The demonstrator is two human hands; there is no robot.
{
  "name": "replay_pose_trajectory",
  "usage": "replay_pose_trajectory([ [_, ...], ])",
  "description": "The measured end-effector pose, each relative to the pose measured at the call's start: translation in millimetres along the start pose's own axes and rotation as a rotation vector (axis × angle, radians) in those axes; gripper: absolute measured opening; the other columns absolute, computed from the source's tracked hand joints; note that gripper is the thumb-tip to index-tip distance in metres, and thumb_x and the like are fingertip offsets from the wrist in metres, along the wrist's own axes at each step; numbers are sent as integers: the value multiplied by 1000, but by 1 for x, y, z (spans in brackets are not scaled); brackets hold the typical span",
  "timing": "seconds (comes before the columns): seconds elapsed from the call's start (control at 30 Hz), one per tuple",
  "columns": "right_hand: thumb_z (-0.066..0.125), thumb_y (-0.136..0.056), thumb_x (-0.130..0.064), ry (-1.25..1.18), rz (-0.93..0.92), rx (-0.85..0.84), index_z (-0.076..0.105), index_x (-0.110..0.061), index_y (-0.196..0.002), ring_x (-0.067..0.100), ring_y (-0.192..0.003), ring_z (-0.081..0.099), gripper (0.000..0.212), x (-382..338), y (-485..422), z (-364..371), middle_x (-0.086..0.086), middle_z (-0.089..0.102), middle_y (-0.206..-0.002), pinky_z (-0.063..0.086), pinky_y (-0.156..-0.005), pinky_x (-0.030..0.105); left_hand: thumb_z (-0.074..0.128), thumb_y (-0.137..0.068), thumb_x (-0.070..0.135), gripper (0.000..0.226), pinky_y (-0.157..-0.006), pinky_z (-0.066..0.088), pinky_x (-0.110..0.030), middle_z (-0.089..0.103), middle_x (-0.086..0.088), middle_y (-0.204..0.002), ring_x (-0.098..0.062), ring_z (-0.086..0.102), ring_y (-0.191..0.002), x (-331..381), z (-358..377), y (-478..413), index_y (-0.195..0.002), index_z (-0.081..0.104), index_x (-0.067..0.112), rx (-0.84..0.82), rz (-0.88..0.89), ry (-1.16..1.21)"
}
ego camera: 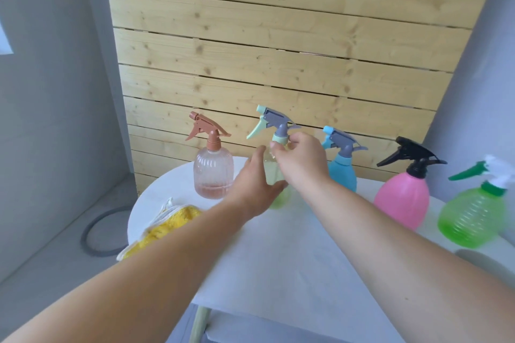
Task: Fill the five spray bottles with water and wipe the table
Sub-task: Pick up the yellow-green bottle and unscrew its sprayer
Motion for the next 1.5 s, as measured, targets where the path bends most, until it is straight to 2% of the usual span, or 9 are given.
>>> replay_pose_trajectory([
  [0.17, 71, -79, -50, -227, 24, -56, 66, -28, -109, 17, -80, 70, 38, -2, 16, -20, -6, 70, -93, 58, -80, 38, 72, -89, 33, 76, -85, 41, -22, 50, -2, -132, -13, 54, -109, 17, -10, 27, -152, 29, 37, 117, 95, 69],
  [0.33, 78, -77, -46, -461, -1, -136, 73, -22, -86, 5, -68, 60, 26, -7, 59, -76, -13, 65, -73, 43, -64, 23, 73, -84, 30, 81, -78, 33, 5, 42, 5, -117, -4, 52, -108, 62, -35, 77, -150, 31, 52, 144, 196, 101],
  [0.53, 81, -78, -28, -692, 53, -124, 69, -18, -88, 9, -77, 67, 19, 10, 125, -138, -3, 74, -89, 48, -72, 29, 70, -84, 35, 80, -97, 40, -15, 42, 12, -121, 6, 47, -112, 124, -33, 155, -152, 28, 37, -20, 234, 108],
  [0.67, 81, -77, -26, -667, 101, -33, 65, -19, -77, 14, -72, 65, 18, 35, 171, -160, 0, 73, -80, 50, -69, 32, 80, -65, 67, 99, -99, 47, -40, 40, 8, -124, -16, 45, -121, 141, -14, 205, -142, 25, 34, -130, 130, -197],
  [0.83, 79, -80, -24, -669, 171, -85, 65, -20, -79, 22, -85, 69, 14, 66, 209, -169, -1, 74, -83, 50, -73, 35, 85, -67, 53, 96, -95, 48, -33, 44, 3, -116, -19, 51, -111, 145, -7, 241, -145, 32, 38, -233, 14, -209],
  [1.07, 60, -91, -5, -751, 262, -403, 60, -13, -91, 19, -94, 70, 9, 90, 244, -166, 9, 73, -104, 45, -82, 41, 78, -78, 27, 65, -58, 43, -9, 57, 10, -100, -2, 53, -71, 133, 4, 281, -129, 38, 29, -485, -149, 37],
  [1.17, 72, -87, -25, -601, 223, -355, 64, -10, -97, 17, -82, 66, 20, 98, 249, -166, 2, 68, -90, 54, -75, 36, 77, -78, 29, 68, -60, 41, -6, 55, 11, -104, 0, 53, -76, 135, 3, 286, -132, 37, 31, -467, -103, -11],
  [1.37, 67, -90, -8, -651, 200, -507, 61, -15, -94, 18, -95, 67, 10, 101, 247, -160, 4, 67, -101, 52, -87, 43, 75, -81, 33, 69, -63, 40, -6, 54, 13, -105, -10, 56, -88, 130, 1, 289, -138, 36, 33, -461, -94, -76],
  [1.5, 73, -86, -24, -438, 182, -370, 60, -11, -102, 7, -82, 69, 23, 105, 245, -158, -12, 69, -108, 55, -71, 30, 74, -81, 33, 75, -65, 40, -8, 54, 11, -113, -11, 55, -97, 128, 5, 288, -144, 34, 33, -494, -76, -99],
])
Point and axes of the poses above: each hand's wrist, its own y-axis away from the middle knuckle, its own z-axis out of the palm, x = y × z, the point moved 5 cm from there along -y, towards the middle knuckle
